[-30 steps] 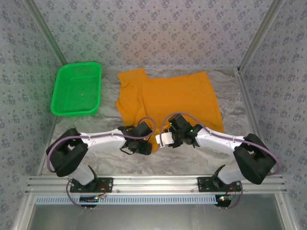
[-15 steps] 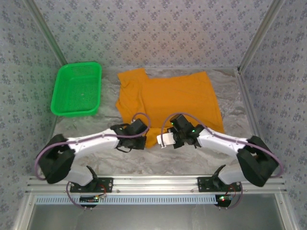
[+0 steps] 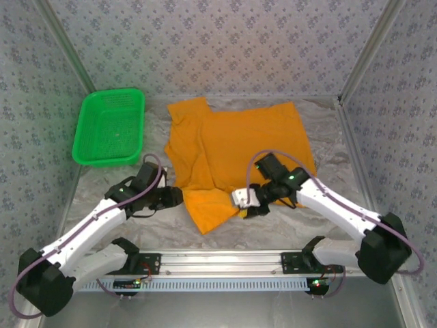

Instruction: Fold the inside-out t-shirt

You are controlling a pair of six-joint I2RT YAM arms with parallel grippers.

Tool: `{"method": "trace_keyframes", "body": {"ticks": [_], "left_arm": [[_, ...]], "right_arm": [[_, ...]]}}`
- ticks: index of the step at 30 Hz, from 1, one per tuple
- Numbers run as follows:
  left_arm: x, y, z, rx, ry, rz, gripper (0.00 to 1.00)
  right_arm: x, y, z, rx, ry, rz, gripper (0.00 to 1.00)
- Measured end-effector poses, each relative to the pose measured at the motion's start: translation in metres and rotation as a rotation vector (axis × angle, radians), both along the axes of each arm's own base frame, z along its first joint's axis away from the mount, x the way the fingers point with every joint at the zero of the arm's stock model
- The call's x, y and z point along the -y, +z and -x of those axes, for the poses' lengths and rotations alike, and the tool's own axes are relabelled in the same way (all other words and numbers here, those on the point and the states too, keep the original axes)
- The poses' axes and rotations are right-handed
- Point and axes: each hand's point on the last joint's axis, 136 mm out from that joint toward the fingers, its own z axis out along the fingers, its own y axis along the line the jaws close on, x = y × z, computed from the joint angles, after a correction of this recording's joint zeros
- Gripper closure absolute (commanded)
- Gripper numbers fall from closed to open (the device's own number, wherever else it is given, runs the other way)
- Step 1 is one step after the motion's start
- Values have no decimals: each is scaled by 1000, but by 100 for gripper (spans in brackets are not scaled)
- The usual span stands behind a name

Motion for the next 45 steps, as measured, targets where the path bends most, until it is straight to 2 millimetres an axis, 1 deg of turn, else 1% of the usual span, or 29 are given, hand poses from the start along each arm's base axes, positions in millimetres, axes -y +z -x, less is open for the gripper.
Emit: {"method": "trace_keyframes", "body": {"ticks": [2,4,6,7,9,10,12,13,15,16,17,18,19,20,21,22,23,24,25,26,28,29,31,33,36,38,40,44,45], "left_arm": [[-8,-11,6,-42,11,-29,50],[-12,-14,10,-58,14,-46,51],[-12,-15,9,-54,13,-52,51],[-12,-15,9,-54,10,-53,51],[-10,-20,6,-68,3,-65,51],[-9,-25,4,-82,-2,-78,51],[-5,-30,-3,-106,-13,-100,50],[-2,-32,-10,-109,-16,-115,50],[5,-31,-25,-98,-20,-128,50],[9,-29,-37,-81,-19,-134,50],[14,-26,-48,-63,-18,-135,50],[18,-24,-57,-46,-17,-134,50],[23,-22,-69,-27,-15,-134,50],[28,-21,-80,-12,-13,-137,51],[32,-23,-88,-5,-12,-140,52],[36,-27,-96,-4,-10,-148,53],[38,-35,-103,-11,-9,-160,54],[40,-42,-106,-19,-10,-169,56],[40,-54,-107,-38,-14,-183,59],[37,-67,-107,-69,-13,-205,62],[32,-85,-103,-112,-16,-239,64],[30,-86,-104,-112,-11,-242,64],[27,-84,-108,-95,-9,-250,66],[22,-87,-110,-94,-15,-269,69],[15,-88,-116,-91,-32,-305,69],[11,-88,-124,-87,-44,-323,69],[8,-88,-133,-76,-56,-343,69],[5,-87,-154,-43,-99,-404,65],[5,-87,-159,-34,-112,-414,64]], "right_arm": [[-2,-20,28,-103,87,76,63],[-2,-26,44,-198,118,99,62],[-3,-20,45,-229,110,68,62],[-4,-16,40,-216,94,46,61],[-5,-8,23,-136,42,-5,60],[-3,-7,9,-69,-13,-20,59],[3,-10,-27,66,-165,-22,58],[11,-13,-53,122,-300,-11,58],[36,-17,-107,169,-622,23,58],[57,-16,-136,149,-850,39,59],[84,-15,-161,97,-1094,53,61],[108,-12,-178,38,-1292,58,61],[137,-9,-197,-52,-1524,46,61],[163,-6,-215,-145,-1717,9,62],[181,-6,-227,-218,-1833,-27,64],[201,-12,-238,-312,-1949,-67,67],[217,-23,-244,-407,-2042,-91,67],[228,-38,-245,-498,-2107,-91,67],[236,-57,-242,-593,-2163,-67,68],[242,-75,-237,-672,-2211,-27,68],[246,-103,-225,-778,-2271,61,71],[246,-111,-220,-810,-2295,90,73],[251,-108,-224,-838,-2340,62,77],[260,-111,-224,-872,-2391,50,83],[277,-110,-229,-894,-2458,32,83],[288,-109,-238,-881,-2482,31,81],[294,-108,-249,-863,-2490,28,78],[301,-105,-268,-832,-2476,-1,66],[302,-105,-271,-826,-2467,-5,65]]}}
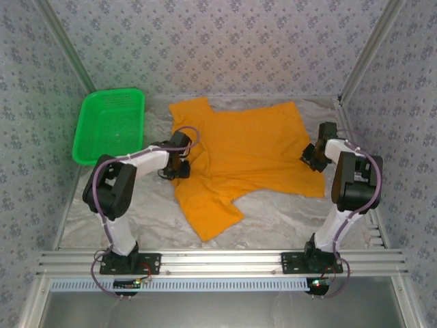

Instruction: Fold the inside-out t-shirt

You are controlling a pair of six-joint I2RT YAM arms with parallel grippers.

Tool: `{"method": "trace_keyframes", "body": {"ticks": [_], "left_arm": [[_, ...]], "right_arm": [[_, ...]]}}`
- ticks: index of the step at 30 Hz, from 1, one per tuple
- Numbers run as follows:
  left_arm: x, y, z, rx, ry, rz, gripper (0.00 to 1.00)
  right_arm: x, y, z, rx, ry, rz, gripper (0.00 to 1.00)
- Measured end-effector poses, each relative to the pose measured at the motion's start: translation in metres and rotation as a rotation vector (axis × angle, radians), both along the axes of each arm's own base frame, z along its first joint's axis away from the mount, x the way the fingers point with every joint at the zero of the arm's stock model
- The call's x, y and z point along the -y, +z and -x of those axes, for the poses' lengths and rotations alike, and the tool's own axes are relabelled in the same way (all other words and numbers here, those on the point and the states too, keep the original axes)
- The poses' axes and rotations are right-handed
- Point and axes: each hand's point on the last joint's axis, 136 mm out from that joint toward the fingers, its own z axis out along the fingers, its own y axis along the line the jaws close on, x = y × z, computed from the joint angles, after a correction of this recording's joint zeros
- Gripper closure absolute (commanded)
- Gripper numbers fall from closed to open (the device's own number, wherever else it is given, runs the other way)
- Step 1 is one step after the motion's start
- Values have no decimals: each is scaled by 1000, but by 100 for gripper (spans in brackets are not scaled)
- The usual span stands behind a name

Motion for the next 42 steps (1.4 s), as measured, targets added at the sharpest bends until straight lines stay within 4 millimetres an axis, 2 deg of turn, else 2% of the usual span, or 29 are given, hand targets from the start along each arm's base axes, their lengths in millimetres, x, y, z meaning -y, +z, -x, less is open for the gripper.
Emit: {"method": "trace_keyframes", "body": {"ticks": [2,5,8,10,12,14,15,17,18,20,23,27,31,34,36,40,42], "left_arm": [[2,1,-8,14,-42,-16,64],[0,3,-12,28,-93,-39,62],[0,9,-11,36,-130,-34,59],[6,21,-5,56,-169,1,58],[20,43,12,105,-254,41,54],[53,67,41,168,-413,84,46],[77,78,64,203,-526,117,43],[117,87,112,233,-733,171,40],[133,85,138,228,-830,192,39],[144,70,176,185,-945,192,39],[137,35,213,89,-1024,135,37],[127,13,235,25,-1037,61,35],[121,-2,237,-6,-963,-9,34],[124,-3,228,-1,-880,-57,40],[126,-3,230,-25,-844,-80,55],[132,-4,239,-48,-813,-77,78],[133,-3,241,-50,-805,-60,91]], "right_arm": [[1,3,-7,18,13,5,64],[6,10,-12,33,18,58,55],[13,29,1,28,-7,148,50],[15,49,20,37,-34,195,50],[19,71,49,42,-86,231,38],[28,85,83,18,-177,251,35],[32,87,99,-2,-223,248,32],[38,82,125,-45,-284,212,29],[40,76,136,-67,-312,178,29],[39,60,154,-115,-349,111,26],[25,43,166,-161,-345,25,26],[10,35,158,-168,-313,-64,27],[5,20,153,-204,-299,-94,28],[5,13,148,-211,-293,-92,30],[6,10,143,-201,-293,-87,34],[7,-4,140,-212,-308,-87,49],[8,-10,145,-233,-334,-80,64]]}}
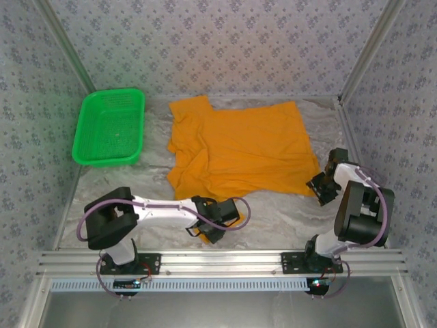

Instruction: Fold the inside-out t-shirt

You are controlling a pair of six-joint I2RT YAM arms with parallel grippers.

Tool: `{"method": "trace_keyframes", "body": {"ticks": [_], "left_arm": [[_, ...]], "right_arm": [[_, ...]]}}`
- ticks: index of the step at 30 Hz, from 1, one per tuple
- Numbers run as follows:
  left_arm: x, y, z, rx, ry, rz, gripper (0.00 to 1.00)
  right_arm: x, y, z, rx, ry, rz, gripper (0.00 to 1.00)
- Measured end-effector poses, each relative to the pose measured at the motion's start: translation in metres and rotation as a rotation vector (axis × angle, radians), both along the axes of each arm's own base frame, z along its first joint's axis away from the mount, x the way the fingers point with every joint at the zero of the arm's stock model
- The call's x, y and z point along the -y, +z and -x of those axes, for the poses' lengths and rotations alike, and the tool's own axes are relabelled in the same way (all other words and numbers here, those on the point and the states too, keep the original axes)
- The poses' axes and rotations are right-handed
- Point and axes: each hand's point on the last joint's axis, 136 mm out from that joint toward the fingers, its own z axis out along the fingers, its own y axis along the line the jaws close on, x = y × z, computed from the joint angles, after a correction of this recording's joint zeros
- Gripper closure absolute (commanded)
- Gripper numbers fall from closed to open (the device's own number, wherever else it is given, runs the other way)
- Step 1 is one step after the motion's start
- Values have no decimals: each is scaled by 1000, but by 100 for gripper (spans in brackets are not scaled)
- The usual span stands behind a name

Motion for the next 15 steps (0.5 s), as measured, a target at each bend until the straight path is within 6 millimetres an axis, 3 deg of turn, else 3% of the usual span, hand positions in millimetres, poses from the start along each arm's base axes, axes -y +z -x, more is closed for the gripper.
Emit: {"method": "trace_keyframes", "body": {"ticks": [1,6,10,15], "left_arm": [[-1,1,0,1,6,6,100],[-20,6,-1,9,-18,-24,100],[-29,32,6,1,-78,-10,100],[-22,84,21,-21,-159,147,100]], "right_arm": [[1,1,1,-1,-11,5,71],[11,0,14,-23,-112,21,100],[18,5,16,2,-173,31,100],[26,24,21,39,-230,69,100]]}}
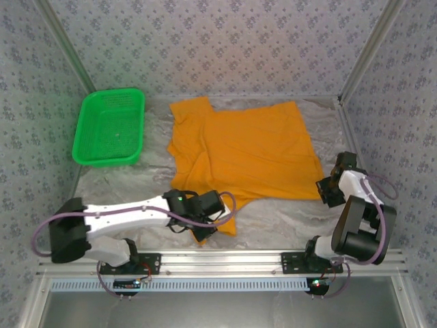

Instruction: Fold the inside-out t-shirt

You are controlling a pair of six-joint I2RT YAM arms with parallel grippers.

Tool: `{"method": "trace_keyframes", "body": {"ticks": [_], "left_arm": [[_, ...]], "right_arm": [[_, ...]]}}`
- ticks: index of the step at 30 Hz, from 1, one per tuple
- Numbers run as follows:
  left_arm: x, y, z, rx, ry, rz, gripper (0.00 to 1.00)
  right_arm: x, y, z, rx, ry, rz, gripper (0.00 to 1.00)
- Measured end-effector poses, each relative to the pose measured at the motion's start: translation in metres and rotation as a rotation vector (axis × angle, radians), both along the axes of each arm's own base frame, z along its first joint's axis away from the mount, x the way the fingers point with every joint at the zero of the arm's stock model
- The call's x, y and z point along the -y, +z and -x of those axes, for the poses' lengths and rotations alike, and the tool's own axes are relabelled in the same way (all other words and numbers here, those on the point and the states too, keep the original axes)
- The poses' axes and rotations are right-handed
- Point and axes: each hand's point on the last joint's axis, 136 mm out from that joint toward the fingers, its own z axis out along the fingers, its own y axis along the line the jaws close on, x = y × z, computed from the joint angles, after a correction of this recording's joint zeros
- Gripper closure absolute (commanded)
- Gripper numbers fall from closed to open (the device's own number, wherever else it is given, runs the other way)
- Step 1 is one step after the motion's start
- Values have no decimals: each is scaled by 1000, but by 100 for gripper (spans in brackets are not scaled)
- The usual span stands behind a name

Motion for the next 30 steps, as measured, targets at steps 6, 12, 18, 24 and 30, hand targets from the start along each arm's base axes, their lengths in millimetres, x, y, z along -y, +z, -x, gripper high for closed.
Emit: {"method": "trace_keyframes", "body": {"ticks": [6,12,18,24,30], "left_arm": [[3,61,21,-26,-77,211,100],[0,69,52,-145,-162,230,100],[10,95,78,-195,-310,235,100],[16,124,-4,-99,-238,222,100],[2,103,-108,-50,-165,93,98]], "right_arm": [[9,38,14,52,-57,69,100],[12,61,45,17,-87,131,100],[14,81,73,29,-135,189,100],[21,93,50,33,-180,193,100],[18,73,-10,-51,-146,150,100]]}}
